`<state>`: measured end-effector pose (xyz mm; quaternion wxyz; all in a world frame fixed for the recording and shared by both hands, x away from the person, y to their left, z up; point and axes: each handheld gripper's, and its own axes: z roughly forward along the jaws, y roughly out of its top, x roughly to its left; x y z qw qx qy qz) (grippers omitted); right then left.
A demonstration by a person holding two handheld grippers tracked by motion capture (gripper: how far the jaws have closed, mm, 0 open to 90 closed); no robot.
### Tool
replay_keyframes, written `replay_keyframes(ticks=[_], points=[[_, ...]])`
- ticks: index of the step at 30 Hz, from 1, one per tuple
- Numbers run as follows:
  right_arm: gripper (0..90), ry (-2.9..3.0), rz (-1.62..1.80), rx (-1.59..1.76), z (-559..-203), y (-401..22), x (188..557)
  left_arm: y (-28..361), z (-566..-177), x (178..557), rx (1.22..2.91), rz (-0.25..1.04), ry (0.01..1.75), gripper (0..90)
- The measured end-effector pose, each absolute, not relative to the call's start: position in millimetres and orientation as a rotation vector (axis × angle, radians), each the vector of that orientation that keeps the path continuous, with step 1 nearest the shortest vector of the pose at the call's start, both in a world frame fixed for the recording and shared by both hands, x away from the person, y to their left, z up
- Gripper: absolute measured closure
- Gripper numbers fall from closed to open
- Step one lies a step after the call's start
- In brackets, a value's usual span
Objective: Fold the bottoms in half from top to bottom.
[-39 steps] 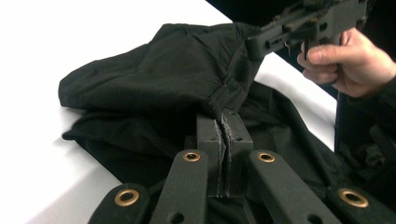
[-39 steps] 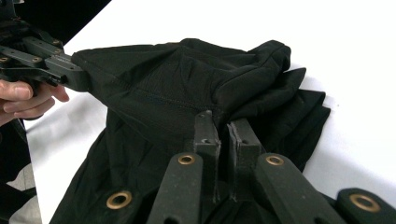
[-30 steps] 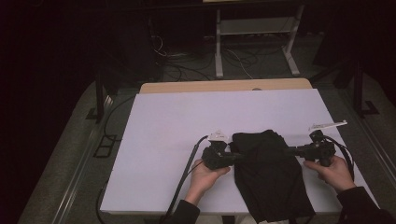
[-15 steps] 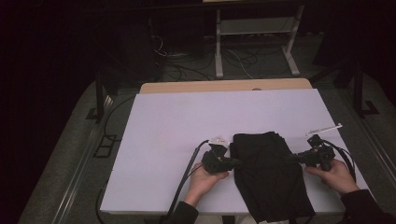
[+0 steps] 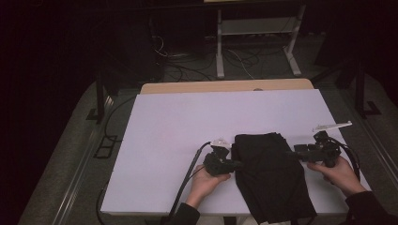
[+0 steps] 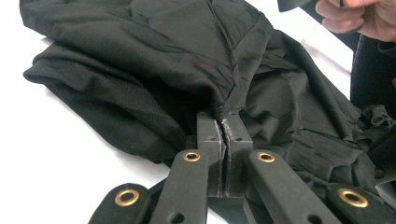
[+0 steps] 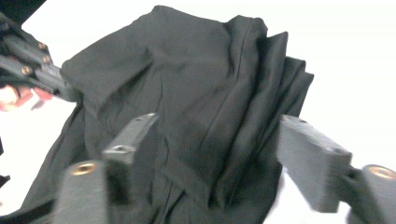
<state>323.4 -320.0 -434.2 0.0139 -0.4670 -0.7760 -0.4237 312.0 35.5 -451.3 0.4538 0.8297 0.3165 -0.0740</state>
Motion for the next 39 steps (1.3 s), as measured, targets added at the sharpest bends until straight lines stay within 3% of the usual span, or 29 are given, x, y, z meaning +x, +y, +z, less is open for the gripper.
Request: replay_keyframes(ticks=[6,24,39], points=[[0.4,-2.418,-1.385,-1.445,-425.1,-316.2,336.7,35.2,-450.5,311.6,2.048,-0.179,0.78,87.1],[0.5,-2.447,-1.415,-1.434,-411.3,-298.2,368.4,33.4,-449.9,311.4,2.058,-0.18,0.773,87.1],[4.8,-2.42,-1.332,-1.408,-428.9,-286.3,394.6,33.4,-450.4,312.0,2.057,-0.184,0.772,87.1]])
